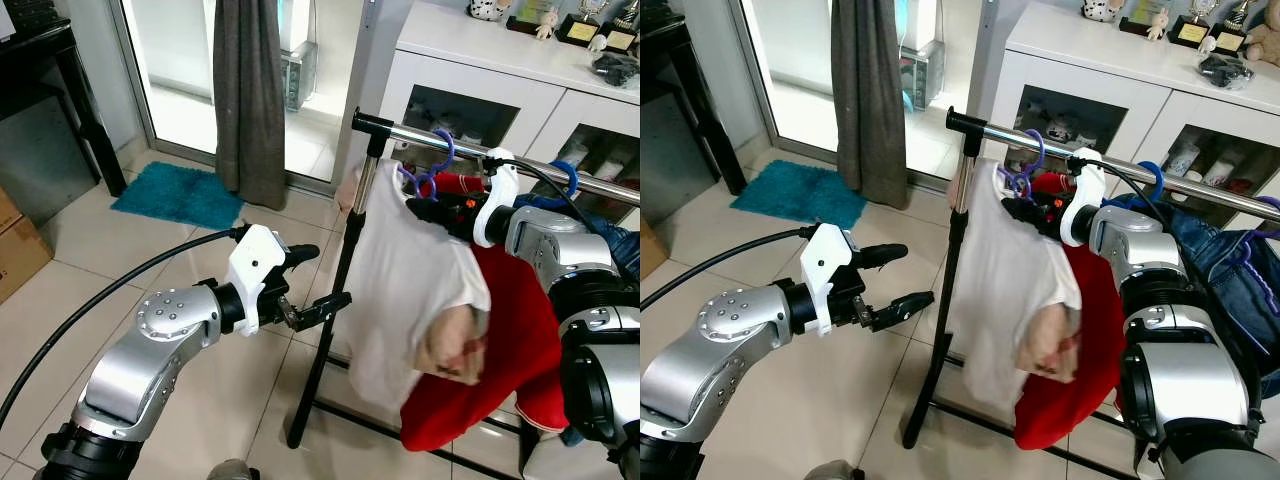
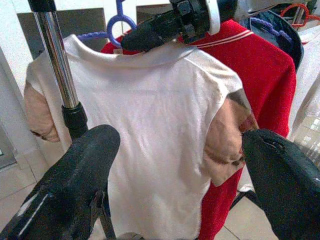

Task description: Hang hanger

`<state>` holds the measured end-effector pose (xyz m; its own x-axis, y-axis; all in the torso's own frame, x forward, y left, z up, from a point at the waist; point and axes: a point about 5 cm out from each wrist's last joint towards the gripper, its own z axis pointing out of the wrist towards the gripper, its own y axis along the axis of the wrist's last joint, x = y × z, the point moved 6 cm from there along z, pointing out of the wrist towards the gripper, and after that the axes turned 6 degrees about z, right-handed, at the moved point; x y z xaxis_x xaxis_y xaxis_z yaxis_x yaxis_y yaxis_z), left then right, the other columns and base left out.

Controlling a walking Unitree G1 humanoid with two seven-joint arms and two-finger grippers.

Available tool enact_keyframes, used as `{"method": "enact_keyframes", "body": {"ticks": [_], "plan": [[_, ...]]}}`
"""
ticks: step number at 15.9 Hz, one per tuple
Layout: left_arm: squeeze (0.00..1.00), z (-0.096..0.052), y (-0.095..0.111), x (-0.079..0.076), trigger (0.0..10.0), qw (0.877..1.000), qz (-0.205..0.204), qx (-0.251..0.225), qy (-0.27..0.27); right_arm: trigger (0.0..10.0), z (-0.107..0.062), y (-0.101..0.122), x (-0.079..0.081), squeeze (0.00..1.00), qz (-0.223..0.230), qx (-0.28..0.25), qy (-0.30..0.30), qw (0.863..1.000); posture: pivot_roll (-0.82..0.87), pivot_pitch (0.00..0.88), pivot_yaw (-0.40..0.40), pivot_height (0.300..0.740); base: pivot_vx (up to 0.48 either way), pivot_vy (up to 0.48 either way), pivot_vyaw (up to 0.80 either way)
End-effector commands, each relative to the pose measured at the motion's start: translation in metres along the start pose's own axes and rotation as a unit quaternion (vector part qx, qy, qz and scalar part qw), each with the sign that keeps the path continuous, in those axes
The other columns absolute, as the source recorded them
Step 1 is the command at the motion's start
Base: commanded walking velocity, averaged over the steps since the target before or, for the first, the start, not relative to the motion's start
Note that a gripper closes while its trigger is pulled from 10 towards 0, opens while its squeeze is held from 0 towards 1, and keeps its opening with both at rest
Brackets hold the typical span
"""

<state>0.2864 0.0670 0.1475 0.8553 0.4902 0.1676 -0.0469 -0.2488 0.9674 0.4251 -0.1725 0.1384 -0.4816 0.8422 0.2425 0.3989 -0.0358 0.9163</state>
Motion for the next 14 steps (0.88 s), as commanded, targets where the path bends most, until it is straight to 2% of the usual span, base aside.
{"method": "enact_keyframes", "body": {"ticks": [1, 5, 10, 13, 14], "plan": [[0.0, 0.004, 0.002, -0.002, 10.0, 1.0, 0.004, -0.003, -0.011, 10.0, -0.005, 0.006, -0.01, 0.0, -0.002, -0.015, -0.028, 1.0, 0.03, 0.0, -0.097, 0.74, 0.0, 0.0, 0.0], [0.0, 0.005, 0.002, -0.003, 10.0, 1.0, 0.006, -0.001, -0.014, 10.0, 0.004, 0.004, -0.008, 0.0, -0.004, -0.014, -0.05, 0.999, 0.03, 0.0, -0.097, 0.74, 0.0, 0.0, 0.0], [0.0, 0.005, 0.001, -0.002, 10.0, 1.0, 0.009, 0.001, -0.014, 10.0, 0.01, 0.001, -0.004, 0.0, -0.032, 0.001, -0.056, 0.998, 0.03, 0.0, -0.101, 0.74, 0.0, 0.0, 0.0], [0.0, 0.005, 0.001, 0.0, 10.0, 1.0, 0.013, 0.003, -0.015, 10.0, 0.015, 0.004, 0.001, 0.0, -0.025, 0.001, -0.054, 0.998, 0.03, 0.0, -0.099, 0.74, 0.0, 0.0, 0.0], [0.0, 0.005, 0.001, -0.001, 10.0, 1.0, 0.014, 0.003, -0.015, 4.1, 0.015, 0.001, 0.001, 0.0, -0.018, 0.005, -0.055, 0.998, 0.03, 0.0, -0.099, 0.74, 0.0, 0.0, 0.0]]}}
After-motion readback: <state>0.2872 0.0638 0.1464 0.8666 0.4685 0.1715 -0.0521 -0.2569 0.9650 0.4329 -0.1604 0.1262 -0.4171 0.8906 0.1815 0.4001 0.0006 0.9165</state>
